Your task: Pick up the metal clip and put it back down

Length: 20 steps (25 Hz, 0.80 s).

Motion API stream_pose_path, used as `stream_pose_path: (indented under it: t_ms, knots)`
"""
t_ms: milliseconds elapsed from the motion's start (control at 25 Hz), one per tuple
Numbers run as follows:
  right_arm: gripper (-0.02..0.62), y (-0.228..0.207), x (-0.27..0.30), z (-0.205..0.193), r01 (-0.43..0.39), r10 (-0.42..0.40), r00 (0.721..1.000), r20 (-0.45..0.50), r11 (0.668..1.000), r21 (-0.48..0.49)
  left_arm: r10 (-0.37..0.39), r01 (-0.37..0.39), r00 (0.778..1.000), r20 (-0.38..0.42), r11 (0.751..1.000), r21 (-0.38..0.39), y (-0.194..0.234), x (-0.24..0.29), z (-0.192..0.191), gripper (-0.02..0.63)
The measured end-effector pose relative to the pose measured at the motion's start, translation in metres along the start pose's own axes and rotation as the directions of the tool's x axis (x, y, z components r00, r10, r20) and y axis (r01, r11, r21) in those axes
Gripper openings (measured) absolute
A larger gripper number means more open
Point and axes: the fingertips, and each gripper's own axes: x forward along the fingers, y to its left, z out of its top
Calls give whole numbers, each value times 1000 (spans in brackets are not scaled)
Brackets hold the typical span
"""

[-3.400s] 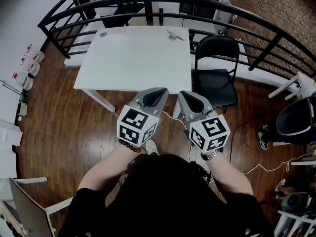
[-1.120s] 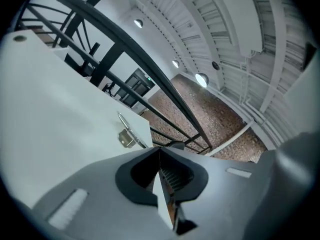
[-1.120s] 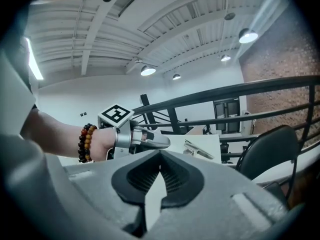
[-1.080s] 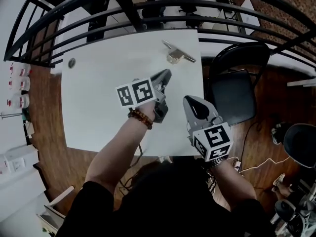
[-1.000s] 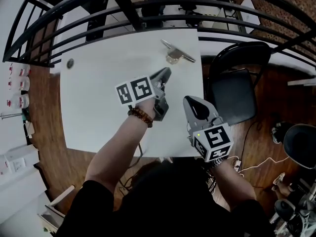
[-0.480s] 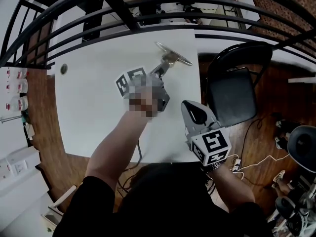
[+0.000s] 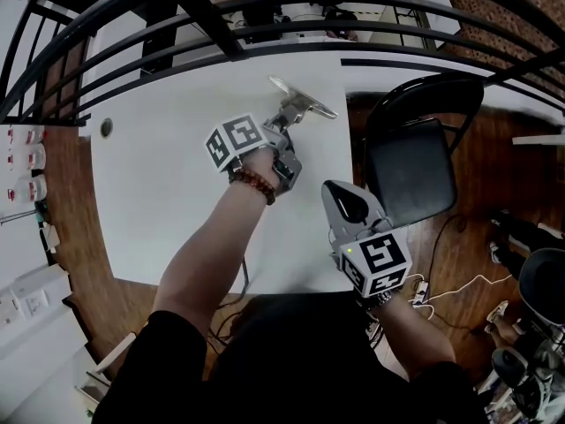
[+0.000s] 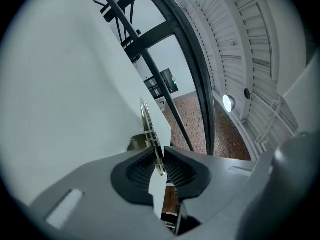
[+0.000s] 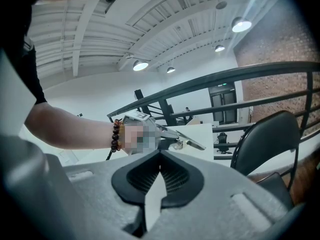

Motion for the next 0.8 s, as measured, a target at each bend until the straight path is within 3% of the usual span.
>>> stream_pose_path:
  t_ms: [80,280,800]
  knots:
    - [-9,-3,0,-2,-1,1,1000,-3,1000,2,-13,14,1000,7,1000,-12,-2,3,1,41]
    - [-9,-4,0,1,-7,7,1000,-2,1000,4,-30,30,1000,9,999,-28,-10,4,5,33]
    - [-9,11,-10,11,-46,46,999,24,999,-25,-57,54,997,45,996,76,-30,-41,8,23]
